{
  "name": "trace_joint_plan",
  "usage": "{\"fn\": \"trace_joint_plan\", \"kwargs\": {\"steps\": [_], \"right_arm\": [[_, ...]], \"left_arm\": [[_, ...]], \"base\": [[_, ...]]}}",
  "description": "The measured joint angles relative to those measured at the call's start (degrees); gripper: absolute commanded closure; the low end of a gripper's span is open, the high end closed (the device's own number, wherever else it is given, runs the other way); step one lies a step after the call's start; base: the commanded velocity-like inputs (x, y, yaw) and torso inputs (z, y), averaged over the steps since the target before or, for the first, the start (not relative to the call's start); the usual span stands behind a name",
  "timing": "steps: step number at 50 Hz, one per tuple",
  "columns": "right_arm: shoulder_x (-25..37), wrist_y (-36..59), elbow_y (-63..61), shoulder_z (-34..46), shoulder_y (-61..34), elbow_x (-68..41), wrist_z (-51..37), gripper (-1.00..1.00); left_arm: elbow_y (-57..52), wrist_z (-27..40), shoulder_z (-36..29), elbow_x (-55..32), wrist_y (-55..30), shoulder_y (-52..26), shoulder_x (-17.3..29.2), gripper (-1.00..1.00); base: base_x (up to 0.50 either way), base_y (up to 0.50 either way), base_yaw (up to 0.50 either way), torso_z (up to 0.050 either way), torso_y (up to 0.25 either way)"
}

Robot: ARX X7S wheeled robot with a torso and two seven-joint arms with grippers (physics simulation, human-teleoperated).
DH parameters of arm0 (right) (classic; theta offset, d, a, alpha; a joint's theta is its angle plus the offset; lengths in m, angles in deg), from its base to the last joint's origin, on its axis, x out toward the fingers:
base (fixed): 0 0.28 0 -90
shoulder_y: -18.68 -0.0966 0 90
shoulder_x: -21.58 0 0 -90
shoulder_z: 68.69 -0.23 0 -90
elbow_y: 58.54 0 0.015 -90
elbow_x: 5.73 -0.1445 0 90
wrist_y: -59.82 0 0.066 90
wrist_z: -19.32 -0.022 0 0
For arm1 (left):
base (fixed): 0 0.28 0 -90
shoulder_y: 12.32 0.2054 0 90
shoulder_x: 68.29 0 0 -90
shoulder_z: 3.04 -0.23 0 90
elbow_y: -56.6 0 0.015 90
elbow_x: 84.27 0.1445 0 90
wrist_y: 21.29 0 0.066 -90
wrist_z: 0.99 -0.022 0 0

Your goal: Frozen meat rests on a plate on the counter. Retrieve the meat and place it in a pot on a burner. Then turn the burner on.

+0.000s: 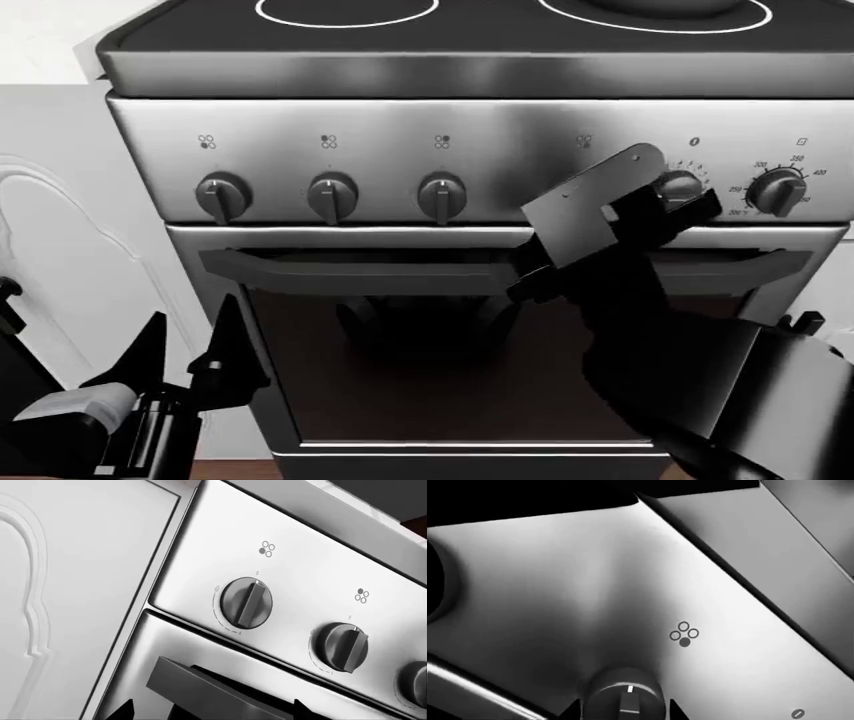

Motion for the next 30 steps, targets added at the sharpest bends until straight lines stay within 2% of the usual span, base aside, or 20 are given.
{"fn": "trace_joint_plan", "kwargs": {"steps": [15, 16, 30], "right_arm": [[0.6, 1.0, -0.1, 1.5, -1.5, -0.3, 0.5, 1.00], [0.5, 1.2, -0.1, 1.3, -1.6, -0.5, 0.5, -1.00], [-2.0, 5.1, -4.3, -4.2, -2.7, -3.1, -2.1, -1.00]], "left_arm": [[-0.1, 0.0, 0.0, 0.0, 0.0, 0.1, 0.0, -1.00], [-0.1, 0.0, 0.0, 0.0, 0.0, 0.1, 0.0, -1.00], [-0.5, -0.1, 0.1, 0.0, 0.1, 0.2, 0.1, -1.00]], "base": [[0.00, 0.00, 0.00, 0.001, 0.004], [0.00, 0.00, 0.00, 0.000, 0.011], [0.00, 0.00, 0.00, 0.000, 0.000]]}}
